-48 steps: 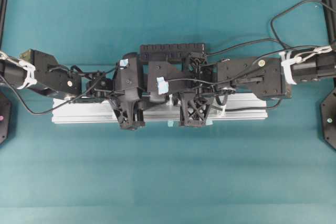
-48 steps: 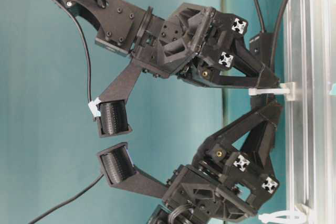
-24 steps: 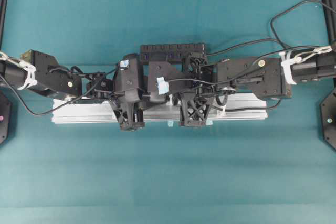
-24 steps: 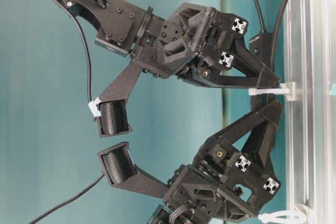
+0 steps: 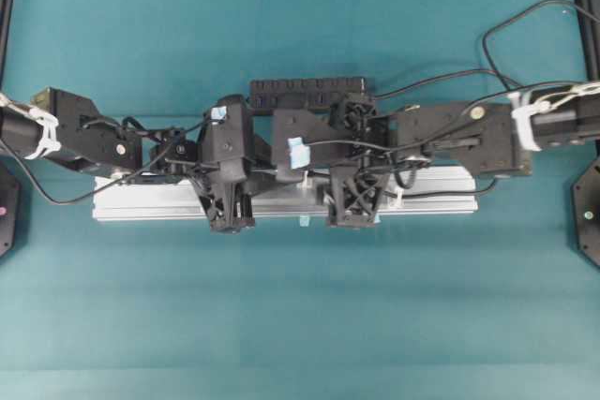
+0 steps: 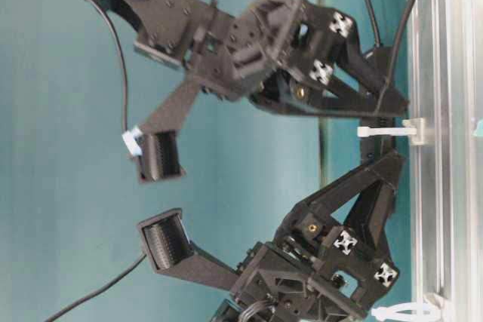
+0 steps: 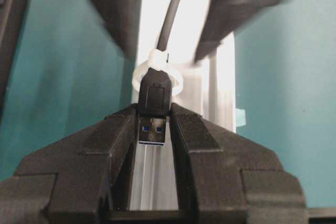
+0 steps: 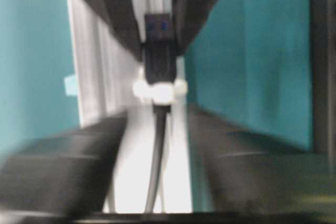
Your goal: Pass the USB cable through three rings with both arms.
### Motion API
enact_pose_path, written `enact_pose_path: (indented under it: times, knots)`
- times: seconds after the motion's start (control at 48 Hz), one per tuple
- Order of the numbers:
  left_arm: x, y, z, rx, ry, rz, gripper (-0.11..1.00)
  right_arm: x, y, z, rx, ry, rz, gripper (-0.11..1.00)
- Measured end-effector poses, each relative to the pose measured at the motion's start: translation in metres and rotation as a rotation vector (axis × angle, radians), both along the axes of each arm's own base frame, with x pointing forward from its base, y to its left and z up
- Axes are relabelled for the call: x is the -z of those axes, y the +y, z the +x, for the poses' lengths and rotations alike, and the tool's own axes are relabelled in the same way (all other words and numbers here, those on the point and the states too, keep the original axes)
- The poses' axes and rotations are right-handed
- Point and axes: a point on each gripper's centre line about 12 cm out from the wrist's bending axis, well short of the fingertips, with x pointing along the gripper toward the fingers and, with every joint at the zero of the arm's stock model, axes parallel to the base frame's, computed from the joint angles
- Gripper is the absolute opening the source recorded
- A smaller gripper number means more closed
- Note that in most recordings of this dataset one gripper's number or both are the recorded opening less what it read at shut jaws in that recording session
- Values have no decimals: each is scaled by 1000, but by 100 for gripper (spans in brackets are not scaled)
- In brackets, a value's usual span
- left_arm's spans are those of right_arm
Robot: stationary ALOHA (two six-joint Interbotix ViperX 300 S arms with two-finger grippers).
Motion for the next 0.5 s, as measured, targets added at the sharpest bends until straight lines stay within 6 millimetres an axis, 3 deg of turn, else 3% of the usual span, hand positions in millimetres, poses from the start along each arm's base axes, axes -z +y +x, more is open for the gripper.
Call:
enact_pose_path:
  times: [0.104, 0.167, 0.5]
  knots:
    - [1, 0, -1, 0, 15, -1, 23, -5, -5, -5, 13, -8, 0, 75]
    - [1, 0, -2, -2, 21, -3, 23, -9, -7, -7, 19, -17, -1, 86]
    - [0, -1, -14, -1, 66, -6, 23, -26, -8, 4, 18, -92, -7, 80]
